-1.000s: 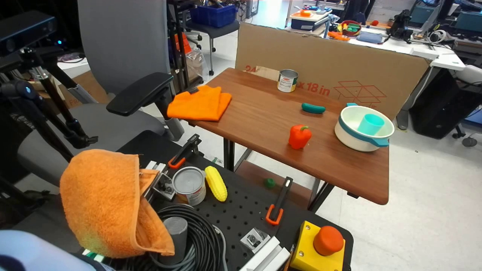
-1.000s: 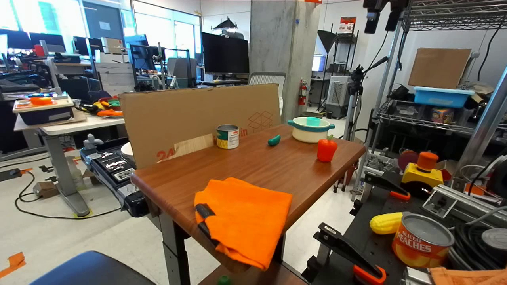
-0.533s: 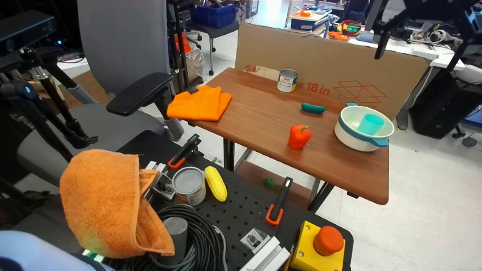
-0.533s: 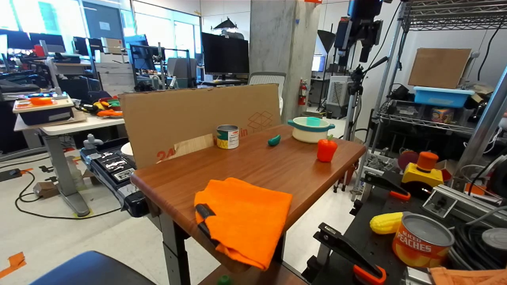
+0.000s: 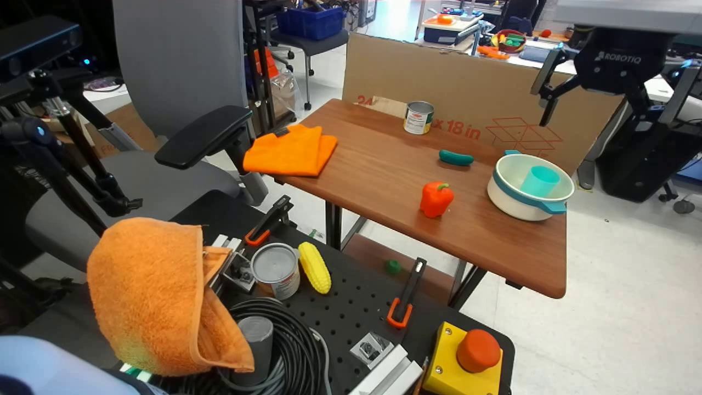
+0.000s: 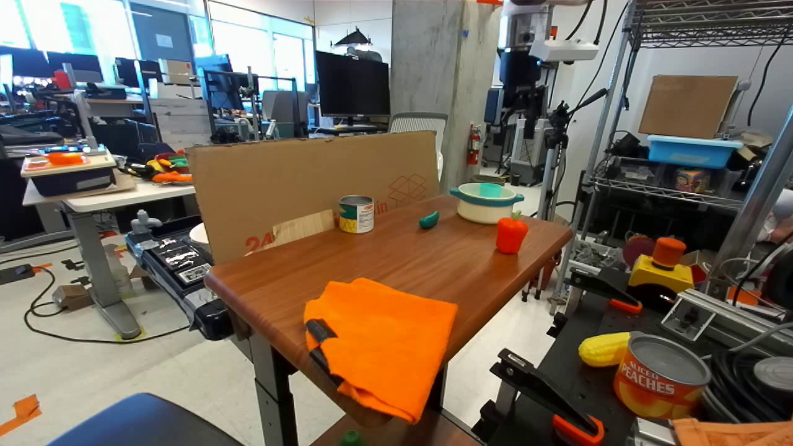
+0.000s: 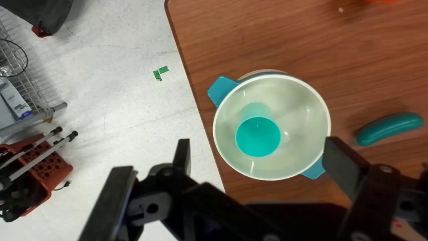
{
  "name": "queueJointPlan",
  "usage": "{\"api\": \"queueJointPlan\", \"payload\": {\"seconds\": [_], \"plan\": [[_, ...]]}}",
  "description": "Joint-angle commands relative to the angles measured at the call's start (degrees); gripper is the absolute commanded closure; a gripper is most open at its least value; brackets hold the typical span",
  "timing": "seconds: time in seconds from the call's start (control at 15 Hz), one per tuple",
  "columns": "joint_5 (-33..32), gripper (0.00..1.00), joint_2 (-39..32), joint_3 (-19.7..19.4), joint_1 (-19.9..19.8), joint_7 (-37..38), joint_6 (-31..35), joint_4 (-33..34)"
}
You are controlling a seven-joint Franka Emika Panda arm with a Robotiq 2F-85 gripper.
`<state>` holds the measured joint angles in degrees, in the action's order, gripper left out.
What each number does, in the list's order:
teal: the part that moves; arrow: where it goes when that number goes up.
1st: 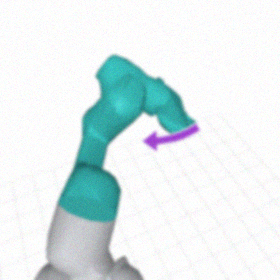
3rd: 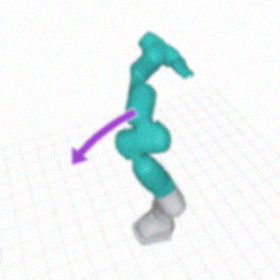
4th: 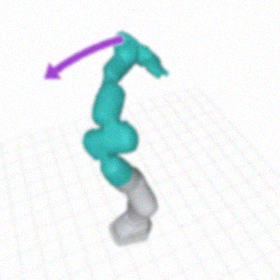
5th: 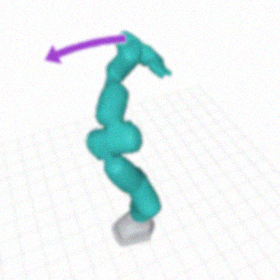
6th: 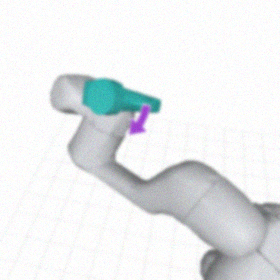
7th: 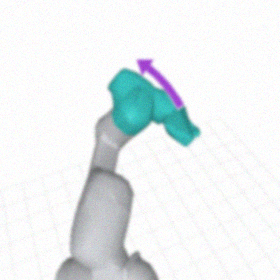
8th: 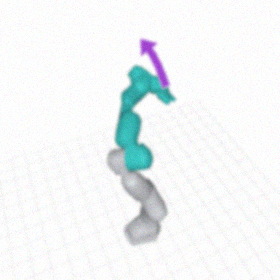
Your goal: Remove the blue cup from the pot
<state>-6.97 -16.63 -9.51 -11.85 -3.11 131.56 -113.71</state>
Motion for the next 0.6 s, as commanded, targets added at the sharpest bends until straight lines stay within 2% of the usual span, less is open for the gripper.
{"api": "queueJointPlan", "payload": {"seconds": [0.0,0.53], "plan": [[1.37,0.0,-8.42,0.2,-0.85,-3.18,-3.97,9.38],[0.33,0.0,-19.33,0.96,-1.14,-6.23,-12.41,20.55]]}}
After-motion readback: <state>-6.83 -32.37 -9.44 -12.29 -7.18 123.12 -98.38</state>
